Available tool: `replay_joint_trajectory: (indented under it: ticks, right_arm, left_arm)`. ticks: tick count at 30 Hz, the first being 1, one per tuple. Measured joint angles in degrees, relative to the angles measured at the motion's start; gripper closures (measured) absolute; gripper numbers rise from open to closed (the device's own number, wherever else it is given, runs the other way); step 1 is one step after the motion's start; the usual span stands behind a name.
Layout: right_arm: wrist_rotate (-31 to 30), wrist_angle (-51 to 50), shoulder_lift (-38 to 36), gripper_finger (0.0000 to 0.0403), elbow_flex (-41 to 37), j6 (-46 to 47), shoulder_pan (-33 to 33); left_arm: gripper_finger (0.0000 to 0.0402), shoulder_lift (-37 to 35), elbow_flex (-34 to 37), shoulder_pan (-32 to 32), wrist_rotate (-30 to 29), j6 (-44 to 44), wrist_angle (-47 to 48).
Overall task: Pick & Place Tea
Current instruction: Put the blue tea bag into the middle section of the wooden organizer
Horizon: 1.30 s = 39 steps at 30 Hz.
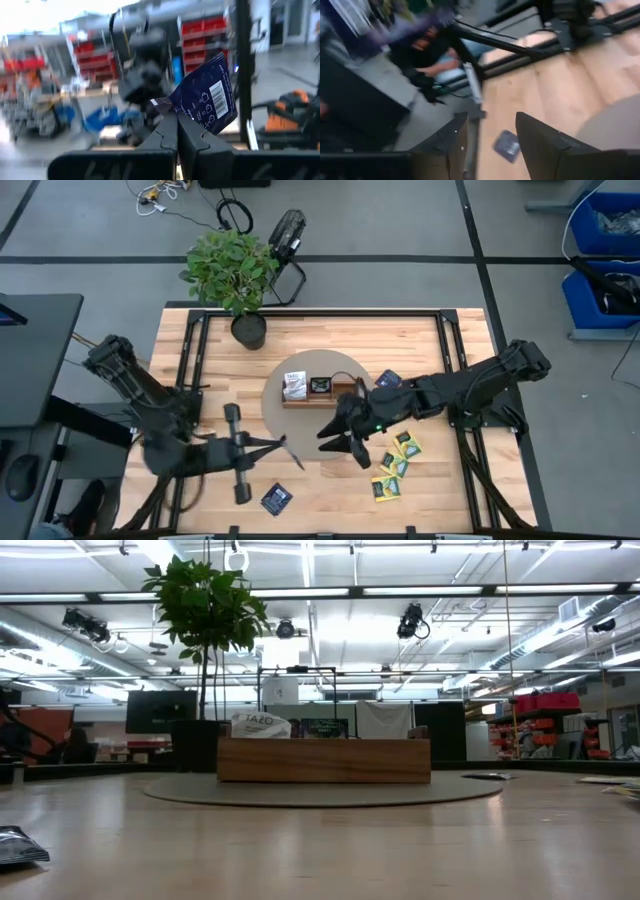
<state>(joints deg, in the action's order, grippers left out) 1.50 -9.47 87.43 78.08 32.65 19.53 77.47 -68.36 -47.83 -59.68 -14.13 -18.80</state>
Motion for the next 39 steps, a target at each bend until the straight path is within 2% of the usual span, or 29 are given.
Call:
replay_joint_trajectory:
  ticks: [5, 9, 12, 16, 25, 32, 39]
  right_arm:
    - [10.6, 12.8, -0.4, 0.0230, 0.0, 3.2, -2.8]
    - [15.9, 25.4, -0.6, 0.0230, 0.0, 5.6, -5.4]
    - [17.4, 33.8, -0.6, 0.0230, 0.0, 8.3, -7.4]
    - [19.8, 41.4, -0.3, 0.0230, 0.0, 11.8, -8.8]
    - [21.7, 42.0, 2.5, 0.0230, 0.0, 12.8, -8.8]
    - [23.7, 47.5, 2.9, 0.0230, 0.0, 13.3, -8.8]
    - [25.1, 50.3, 2.9, 0.0230, 0.0, 14.9, -8.8]
  left_arm:
    - [0.0401, -0.8, 0.0, -1.6, 5.6, -15.9, -14.2]
    - [0.0401, -0.8, 0.0, -0.8, 14.8, -19.8, -20.3]
    - [0.0401, -0.8, 0.0, 0.4, 20.5, -19.3, -22.4]
    - [0.0401, -0.8, -0.1, 2.5, 24.7, -19.8, -25.0]
    - [0.0400, -0.8, -0.1, 12.5, 36.1, -16.6, -24.8]
    - [0.0400, -0.8, -0.1, 19.2, 47.2, -9.9, -24.7]
    - [0.0400, -0.7, -0.1, 23.5, 52.7, -4.7, -24.7]
